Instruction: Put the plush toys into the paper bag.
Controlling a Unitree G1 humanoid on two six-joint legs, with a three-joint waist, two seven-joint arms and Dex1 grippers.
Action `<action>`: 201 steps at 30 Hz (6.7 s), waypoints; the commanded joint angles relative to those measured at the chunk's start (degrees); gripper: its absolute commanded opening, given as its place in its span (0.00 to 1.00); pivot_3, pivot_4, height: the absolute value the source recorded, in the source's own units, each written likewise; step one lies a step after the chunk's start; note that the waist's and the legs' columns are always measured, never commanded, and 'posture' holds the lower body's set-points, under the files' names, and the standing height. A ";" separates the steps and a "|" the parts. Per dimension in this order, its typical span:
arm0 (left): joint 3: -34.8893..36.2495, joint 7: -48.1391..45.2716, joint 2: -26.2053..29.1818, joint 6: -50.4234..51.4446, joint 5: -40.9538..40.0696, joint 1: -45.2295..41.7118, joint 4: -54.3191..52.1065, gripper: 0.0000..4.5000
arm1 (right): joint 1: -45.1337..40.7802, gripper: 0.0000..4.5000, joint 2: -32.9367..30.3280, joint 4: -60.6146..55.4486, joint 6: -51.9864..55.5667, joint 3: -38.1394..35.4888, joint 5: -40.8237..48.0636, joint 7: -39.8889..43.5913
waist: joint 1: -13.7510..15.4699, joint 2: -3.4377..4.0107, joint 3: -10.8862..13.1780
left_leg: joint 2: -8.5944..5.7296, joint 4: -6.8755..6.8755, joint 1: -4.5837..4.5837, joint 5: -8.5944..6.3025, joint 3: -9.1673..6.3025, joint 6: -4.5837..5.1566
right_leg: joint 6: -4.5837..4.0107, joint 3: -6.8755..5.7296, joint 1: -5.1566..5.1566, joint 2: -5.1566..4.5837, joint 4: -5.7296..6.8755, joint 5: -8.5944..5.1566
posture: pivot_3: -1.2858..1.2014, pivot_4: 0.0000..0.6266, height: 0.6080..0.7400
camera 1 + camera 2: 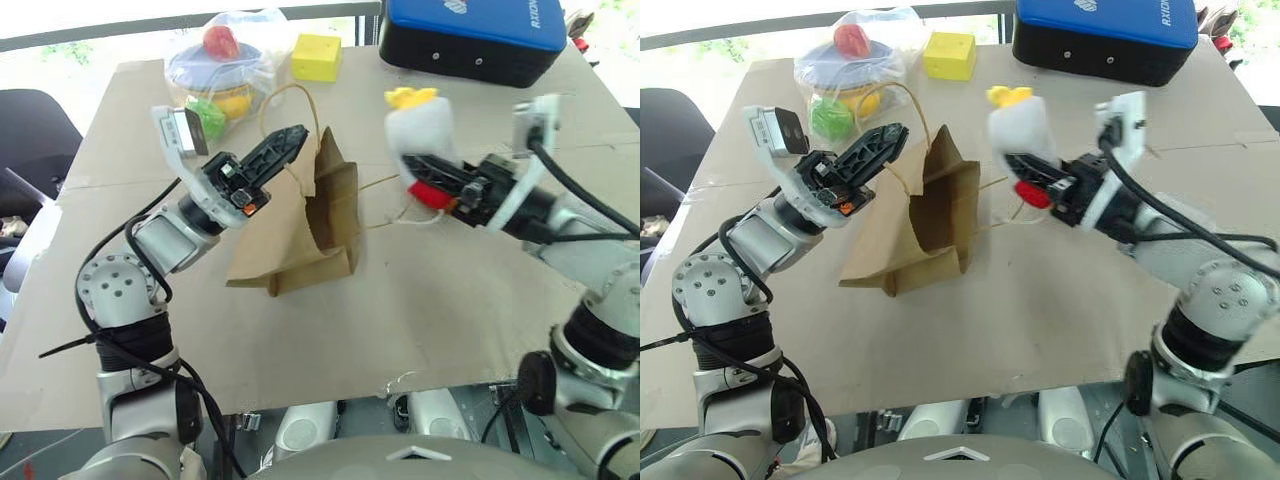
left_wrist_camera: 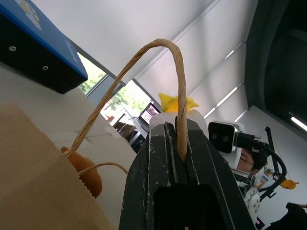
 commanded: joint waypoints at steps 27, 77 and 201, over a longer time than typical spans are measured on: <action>-2.46 1.51 -5.36 -2.77 -1.67 2.65 -7.47 0.00 | -11.24 0.02 -0.61 23.77 -8.72 4.78 26.89 -22.30 | -1.67 0.00 0.00 | -0.10 0.08 -0.01 0.01 0.07 -0.01 | 0.00 0.11 -0.35 -0.04 0.45 0.00 | 0.52 0.24 1.00; -3.99 -14.26 5.35 -7.01 12.50 -0.03 -6.57 0.00 | -3.88 0.80 -23.96 5.14 -19.04 25.70 -14.07 25.16 | -0.87 -0.05 -0.01 | -0.11 0.06 -0.14 0.01 0.05 0.00 | 0.01 0.10 -0.42 -0.07 0.35 0.00 | 0.52 0.24 1.00; -3.54 -26.14 1.83 -10.28 23.42 -17.41 18.70 0.00 | -13.69 0.01 6.29 -15.89 15.06 -21.38 -13.52 26.42 | -0.67 0.00 -0.05 | -0.65 0.08 0.02 0.03 -0.82 -0.05 | 0.00 -0.09 -0.49 -0.16 0.57 0.01 | 0.52 0.24 1.00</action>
